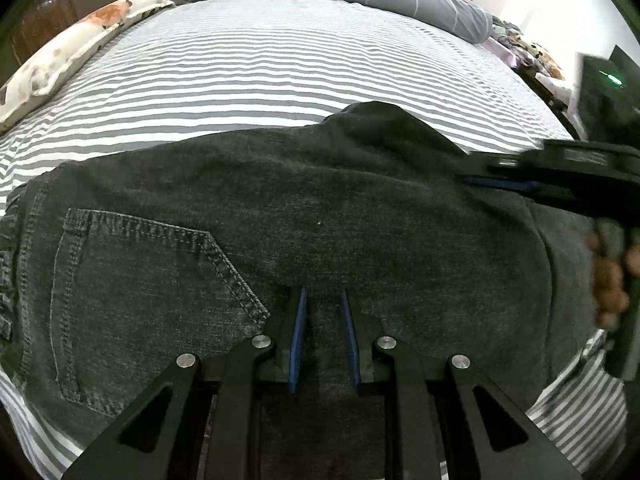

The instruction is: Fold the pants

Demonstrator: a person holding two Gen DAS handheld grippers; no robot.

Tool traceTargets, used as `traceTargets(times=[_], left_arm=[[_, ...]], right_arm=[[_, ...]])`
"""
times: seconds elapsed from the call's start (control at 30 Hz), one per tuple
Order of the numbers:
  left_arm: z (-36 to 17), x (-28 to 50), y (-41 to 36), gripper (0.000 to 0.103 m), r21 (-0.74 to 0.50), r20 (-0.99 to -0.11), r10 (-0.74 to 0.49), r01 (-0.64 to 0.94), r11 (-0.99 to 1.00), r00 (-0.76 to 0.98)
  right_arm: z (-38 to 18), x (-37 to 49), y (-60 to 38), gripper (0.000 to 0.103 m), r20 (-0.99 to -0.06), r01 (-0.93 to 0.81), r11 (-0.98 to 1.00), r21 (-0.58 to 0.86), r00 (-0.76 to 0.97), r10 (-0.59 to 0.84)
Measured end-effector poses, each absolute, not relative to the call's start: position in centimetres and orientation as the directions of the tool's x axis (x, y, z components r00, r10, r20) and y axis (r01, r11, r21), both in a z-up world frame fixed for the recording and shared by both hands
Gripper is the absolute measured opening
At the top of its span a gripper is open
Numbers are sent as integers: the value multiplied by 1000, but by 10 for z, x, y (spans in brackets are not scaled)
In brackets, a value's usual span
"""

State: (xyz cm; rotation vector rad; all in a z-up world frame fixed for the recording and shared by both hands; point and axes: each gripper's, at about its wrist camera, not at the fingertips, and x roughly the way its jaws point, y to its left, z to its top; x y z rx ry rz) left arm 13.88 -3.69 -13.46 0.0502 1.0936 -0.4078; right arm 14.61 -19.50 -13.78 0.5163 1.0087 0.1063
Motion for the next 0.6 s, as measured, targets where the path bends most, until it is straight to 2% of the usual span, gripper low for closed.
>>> traceTargets(times=[0.3,0.4,0.5,0.6], left_arm=[[-132,128,-54,21,-63,-869,-220,342,938,444],[-130,120,-60,25,-25,-874,-183,337,941,449],[-128,109,-65,28,-42,-881,-186,319,947,435],[-127,96,-76,28,-27,-884,-180,336,941,431]], right_arm=[[-107,-22,-336,25,-736,405,735,543,651,186],[-114,-89,-383,25,-737,513,645,566,666,117],[-131,-152,-427,26,-755,621,547,562,655,32],[-151,-189,-452,26,-758,669,460,584,652,14]])
